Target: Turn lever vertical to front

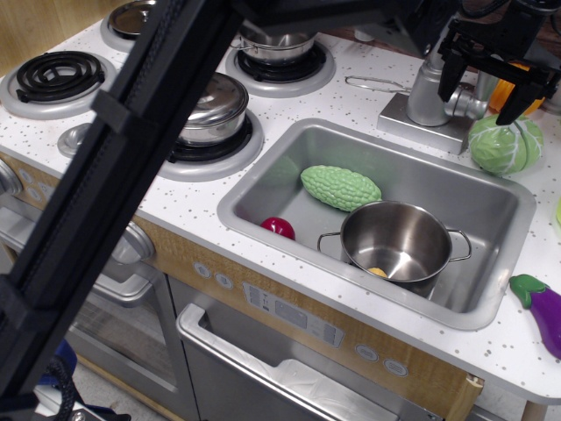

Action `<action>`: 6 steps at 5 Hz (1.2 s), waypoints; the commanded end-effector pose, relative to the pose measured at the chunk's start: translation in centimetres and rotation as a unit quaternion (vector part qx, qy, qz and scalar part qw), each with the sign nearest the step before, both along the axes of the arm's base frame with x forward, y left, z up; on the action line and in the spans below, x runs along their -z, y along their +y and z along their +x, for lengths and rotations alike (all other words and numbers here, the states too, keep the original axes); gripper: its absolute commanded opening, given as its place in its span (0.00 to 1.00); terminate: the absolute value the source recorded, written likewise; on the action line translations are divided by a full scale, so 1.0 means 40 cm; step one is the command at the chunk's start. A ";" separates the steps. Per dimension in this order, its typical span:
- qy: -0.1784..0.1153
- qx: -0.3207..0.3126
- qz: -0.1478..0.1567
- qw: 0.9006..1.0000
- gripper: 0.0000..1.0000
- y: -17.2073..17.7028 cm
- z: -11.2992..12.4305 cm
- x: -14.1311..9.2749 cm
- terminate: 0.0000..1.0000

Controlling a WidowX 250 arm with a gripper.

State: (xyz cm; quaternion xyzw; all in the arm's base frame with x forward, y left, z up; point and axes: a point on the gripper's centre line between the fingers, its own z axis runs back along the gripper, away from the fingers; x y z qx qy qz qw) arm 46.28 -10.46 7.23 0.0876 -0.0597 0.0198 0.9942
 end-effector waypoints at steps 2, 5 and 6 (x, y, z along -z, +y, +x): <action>-0.003 0.008 0.007 1.000 1.00 -0.003 0.008 -0.032 0.00; -0.098 0.033 0.012 0.995 1.00 -0.024 0.073 -0.124 0.00; -0.103 0.040 0.007 0.994 1.00 -0.019 0.095 -0.130 0.00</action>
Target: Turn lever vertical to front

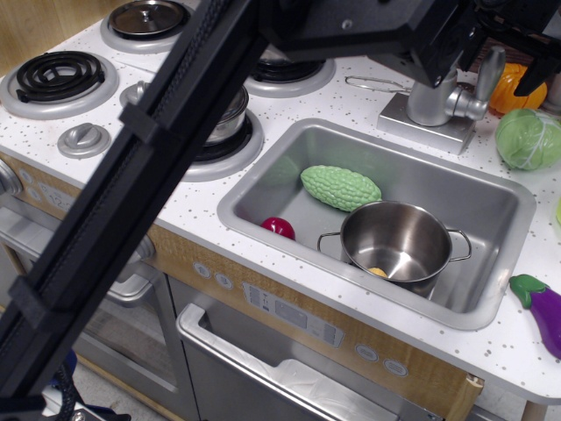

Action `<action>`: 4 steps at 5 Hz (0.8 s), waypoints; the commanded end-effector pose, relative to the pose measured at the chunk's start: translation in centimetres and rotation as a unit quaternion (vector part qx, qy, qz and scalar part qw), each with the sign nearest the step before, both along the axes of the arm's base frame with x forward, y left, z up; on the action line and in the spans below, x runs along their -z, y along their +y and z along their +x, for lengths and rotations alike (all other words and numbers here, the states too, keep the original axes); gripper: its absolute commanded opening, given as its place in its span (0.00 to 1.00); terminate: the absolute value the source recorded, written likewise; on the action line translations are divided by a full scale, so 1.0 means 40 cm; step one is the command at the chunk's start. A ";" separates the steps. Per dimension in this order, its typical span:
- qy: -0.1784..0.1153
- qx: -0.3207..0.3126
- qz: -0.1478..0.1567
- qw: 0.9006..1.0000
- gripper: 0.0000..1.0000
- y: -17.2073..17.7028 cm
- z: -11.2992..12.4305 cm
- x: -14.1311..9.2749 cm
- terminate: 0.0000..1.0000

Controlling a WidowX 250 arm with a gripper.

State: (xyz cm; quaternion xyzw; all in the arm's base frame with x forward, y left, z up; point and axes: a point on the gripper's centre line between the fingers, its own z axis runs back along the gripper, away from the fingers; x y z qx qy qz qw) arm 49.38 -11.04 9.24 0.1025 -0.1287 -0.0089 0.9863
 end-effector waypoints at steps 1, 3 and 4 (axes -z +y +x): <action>-0.040 0.017 -0.018 0.999 1.00 0.007 0.034 -0.071 0.00; -0.042 0.011 -0.022 0.999 0.00 0.003 0.048 -0.068 0.00; -0.040 0.001 -0.023 0.999 0.00 -0.004 0.038 -0.071 0.00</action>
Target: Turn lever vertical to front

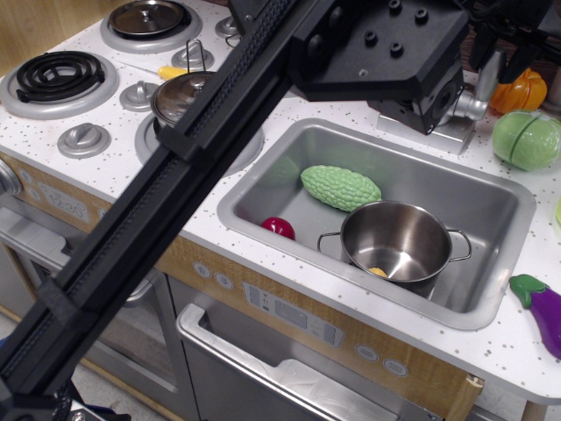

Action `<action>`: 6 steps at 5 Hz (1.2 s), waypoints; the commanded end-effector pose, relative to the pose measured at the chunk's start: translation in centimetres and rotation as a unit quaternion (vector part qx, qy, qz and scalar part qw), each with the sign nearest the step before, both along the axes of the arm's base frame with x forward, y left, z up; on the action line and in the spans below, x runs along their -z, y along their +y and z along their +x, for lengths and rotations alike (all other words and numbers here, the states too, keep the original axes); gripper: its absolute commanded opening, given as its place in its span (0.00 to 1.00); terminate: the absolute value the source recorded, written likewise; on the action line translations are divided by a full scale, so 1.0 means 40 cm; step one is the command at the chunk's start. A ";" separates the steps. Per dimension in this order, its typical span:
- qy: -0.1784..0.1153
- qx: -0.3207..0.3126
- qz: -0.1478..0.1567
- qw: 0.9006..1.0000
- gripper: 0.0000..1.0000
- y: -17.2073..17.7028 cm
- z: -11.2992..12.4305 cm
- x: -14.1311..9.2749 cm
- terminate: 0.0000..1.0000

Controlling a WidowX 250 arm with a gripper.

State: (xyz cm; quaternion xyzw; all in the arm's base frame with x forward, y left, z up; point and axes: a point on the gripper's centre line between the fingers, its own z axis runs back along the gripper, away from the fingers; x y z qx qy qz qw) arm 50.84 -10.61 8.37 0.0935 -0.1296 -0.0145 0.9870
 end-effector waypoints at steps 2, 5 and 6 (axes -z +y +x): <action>-0.024 -0.062 -0.027 0.997 0.00 -0.049 -0.075 -0.095 0.00; -0.001 -0.092 -0.066 0.994 0.00 -0.048 -0.101 -0.020 0.00; 0.008 -0.099 -0.066 0.993 0.00 -0.064 -0.106 0.025 0.00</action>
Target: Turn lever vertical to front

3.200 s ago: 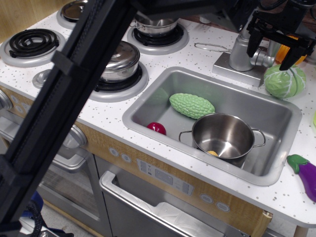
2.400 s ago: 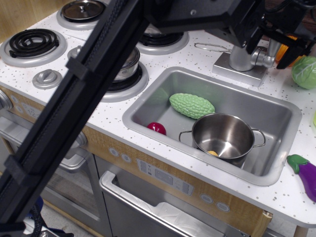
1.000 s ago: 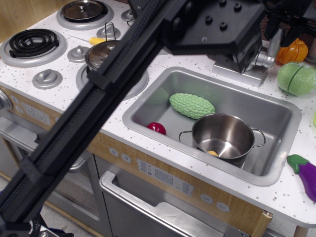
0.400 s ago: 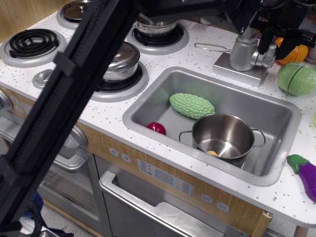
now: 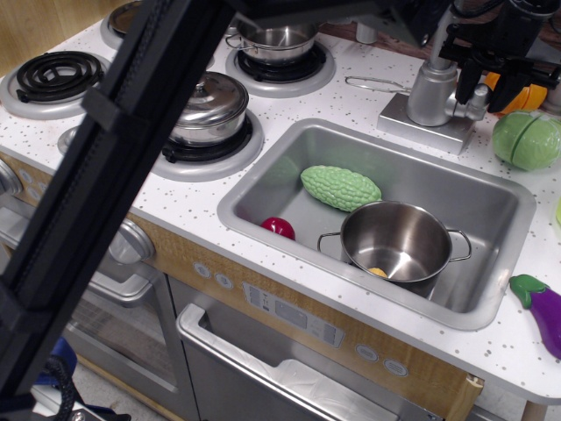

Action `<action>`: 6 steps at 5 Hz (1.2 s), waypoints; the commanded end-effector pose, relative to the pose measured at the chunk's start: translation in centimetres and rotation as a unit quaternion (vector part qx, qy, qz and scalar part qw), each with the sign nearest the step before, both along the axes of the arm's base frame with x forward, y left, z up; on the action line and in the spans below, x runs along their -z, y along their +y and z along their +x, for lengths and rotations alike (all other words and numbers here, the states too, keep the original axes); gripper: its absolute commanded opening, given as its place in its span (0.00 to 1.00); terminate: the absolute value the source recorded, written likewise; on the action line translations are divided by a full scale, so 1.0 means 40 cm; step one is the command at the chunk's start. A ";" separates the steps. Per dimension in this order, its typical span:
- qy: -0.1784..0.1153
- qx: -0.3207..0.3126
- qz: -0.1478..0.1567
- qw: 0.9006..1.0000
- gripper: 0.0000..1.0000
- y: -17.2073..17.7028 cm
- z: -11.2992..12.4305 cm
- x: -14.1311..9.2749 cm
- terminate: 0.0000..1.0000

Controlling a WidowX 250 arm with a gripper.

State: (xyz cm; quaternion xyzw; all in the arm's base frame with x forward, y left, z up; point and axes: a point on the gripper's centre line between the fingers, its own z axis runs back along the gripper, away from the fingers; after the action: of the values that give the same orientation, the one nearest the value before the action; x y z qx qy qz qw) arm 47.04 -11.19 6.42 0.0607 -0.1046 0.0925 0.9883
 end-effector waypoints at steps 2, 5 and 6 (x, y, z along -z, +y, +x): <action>-0.005 -0.004 -0.036 0.999 0.00 -0.061 -0.022 0.042 0.00; 0.024 0.011 -0.030 0.999 0.00 -0.063 -0.032 0.067 0.00; 0.011 0.008 -0.036 0.999 0.00 -0.063 -0.037 0.096 0.00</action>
State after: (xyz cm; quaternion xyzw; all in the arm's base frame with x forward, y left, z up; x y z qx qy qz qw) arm 45.87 -11.63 1.05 0.0414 -0.0874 0.0962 0.9907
